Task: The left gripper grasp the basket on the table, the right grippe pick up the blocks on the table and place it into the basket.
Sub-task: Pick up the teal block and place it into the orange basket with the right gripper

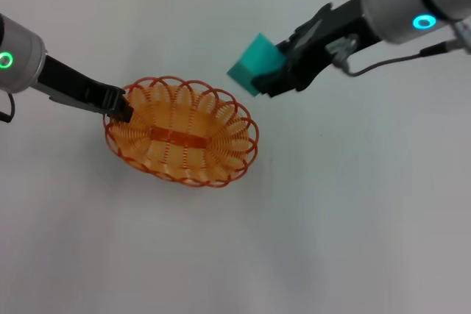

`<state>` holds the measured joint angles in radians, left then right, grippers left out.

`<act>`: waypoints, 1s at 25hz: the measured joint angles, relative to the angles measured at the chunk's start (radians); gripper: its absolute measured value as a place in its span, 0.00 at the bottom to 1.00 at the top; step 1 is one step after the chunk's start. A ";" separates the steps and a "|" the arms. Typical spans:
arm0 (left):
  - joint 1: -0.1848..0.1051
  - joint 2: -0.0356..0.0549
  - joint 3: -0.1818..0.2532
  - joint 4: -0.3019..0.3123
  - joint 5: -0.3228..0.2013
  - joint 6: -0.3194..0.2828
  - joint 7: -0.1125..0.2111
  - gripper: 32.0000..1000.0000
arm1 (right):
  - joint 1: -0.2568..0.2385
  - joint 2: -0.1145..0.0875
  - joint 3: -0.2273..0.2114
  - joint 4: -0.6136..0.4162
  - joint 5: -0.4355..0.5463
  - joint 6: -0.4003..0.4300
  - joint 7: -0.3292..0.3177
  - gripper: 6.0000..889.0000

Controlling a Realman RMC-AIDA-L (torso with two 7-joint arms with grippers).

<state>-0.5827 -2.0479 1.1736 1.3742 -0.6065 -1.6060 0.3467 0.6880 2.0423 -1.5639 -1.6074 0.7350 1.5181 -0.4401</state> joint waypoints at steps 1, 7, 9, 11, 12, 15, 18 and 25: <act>-0.001 0.0001 0.000 0.000 -0.002 0.000 0.000 0.05 | 0.007 0.004 -0.013 0.004 0.000 0.000 -0.007 0.60; -0.011 0.0000 0.000 -0.016 -0.013 0.000 0.000 0.05 | 0.064 0.016 -0.104 0.071 0.004 -0.023 -0.037 0.60; -0.013 0.0001 0.000 -0.020 -0.014 0.000 0.000 0.05 | 0.089 0.017 -0.134 0.112 0.004 -0.049 -0.040 0.60; -0.015 0.0000 0.000 -0.021 -0.015 0.000 0.001 0.05 | 0.123 0.017 -0.164 0.165 0.005 -0.074 -0.041 0.60; -0.016 0.0000 0.000 -0.022 -0.016 0.000 0.001 0.05 | 0.139 0.018 -0.178 0.192 0.007 -0.085 -0.043 0.61; -0.020 0.0000 0.000 -0.022 -0.018 0.000 0.001 0.05 | 0.168 0.020 -0.203 0.249 0.017 -0.108 -0.052 0.61; -0.023 0.0000 0.000 -0.023 -0.019 0.000 0.001 0.05 | 0.188 0.022 -0.215 0.295 0.027 -0.127 -0.067 0.61; -0.024 0.0001 0.000 -0.023 -0.021 0.000 0.001 0.05 | 0.232 0.023 -0.219 0.386 0.066 -0.148 -0.097 0.62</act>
<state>-0.6069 -2.0478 1.1735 1.3513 -0.6273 -1.6061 0.3482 0.9199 2.0651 -1.7832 -1.2213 0.8008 1.3702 -0.5374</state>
